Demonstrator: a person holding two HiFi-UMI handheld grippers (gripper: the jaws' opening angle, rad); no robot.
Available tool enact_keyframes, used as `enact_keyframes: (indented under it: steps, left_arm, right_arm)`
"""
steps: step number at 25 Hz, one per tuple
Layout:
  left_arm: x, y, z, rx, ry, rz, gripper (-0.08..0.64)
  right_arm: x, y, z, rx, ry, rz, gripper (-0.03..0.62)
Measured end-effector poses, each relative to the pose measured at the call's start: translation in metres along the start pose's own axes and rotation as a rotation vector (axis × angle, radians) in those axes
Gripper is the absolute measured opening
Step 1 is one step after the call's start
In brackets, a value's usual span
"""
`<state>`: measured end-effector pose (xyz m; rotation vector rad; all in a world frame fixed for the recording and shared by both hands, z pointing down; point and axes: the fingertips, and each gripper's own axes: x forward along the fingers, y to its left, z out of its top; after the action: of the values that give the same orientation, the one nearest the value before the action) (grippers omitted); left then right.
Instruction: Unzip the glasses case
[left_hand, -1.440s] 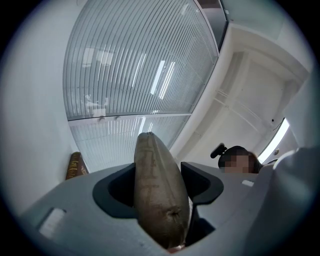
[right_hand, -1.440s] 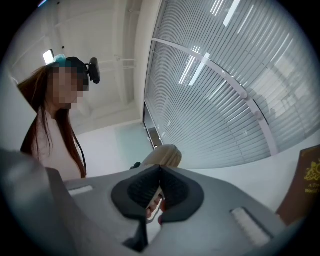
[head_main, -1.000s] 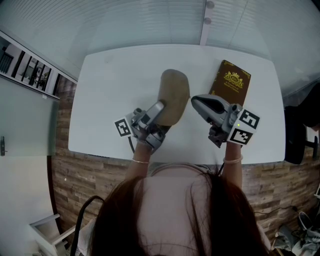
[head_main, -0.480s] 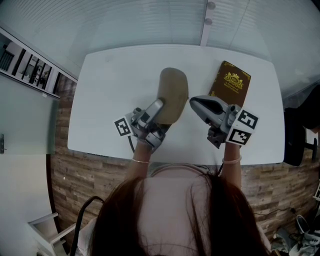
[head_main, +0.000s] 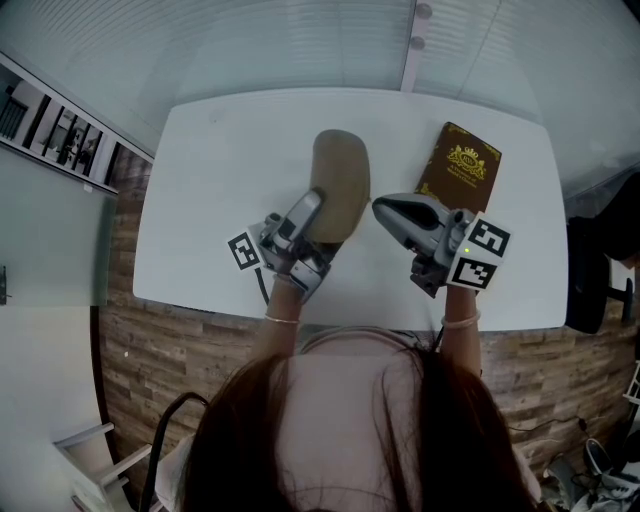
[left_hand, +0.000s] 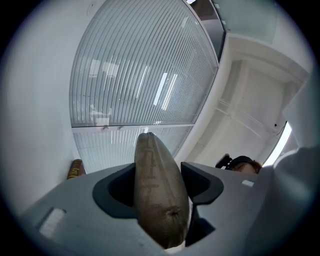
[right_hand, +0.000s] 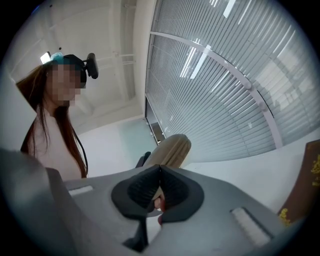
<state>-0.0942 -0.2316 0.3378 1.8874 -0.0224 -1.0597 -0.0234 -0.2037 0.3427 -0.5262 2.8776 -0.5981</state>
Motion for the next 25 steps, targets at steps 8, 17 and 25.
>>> enact_keyframes:
  steps: [8,17,25]
  left_arm:
    - [0.003,0.006,0.007,-0.004,-0.015,0.021,0.281]
    - [0.006,0.007,0.011,-0.011,-0.029,0.026,0.281]
    - [0.005,0.008,0.015,-0.013,-0.049,0.032,0.281]
  right_arm:
    - [0.003,-0.006,0.000,0.008,0.012,0.001,0.003]
    - [0.005,-0.004,-0.003,0.015,0.015,0.008,0.003]
    - [0.008,-0.001,-0.009,0.022,0.032,0.017,0.003]
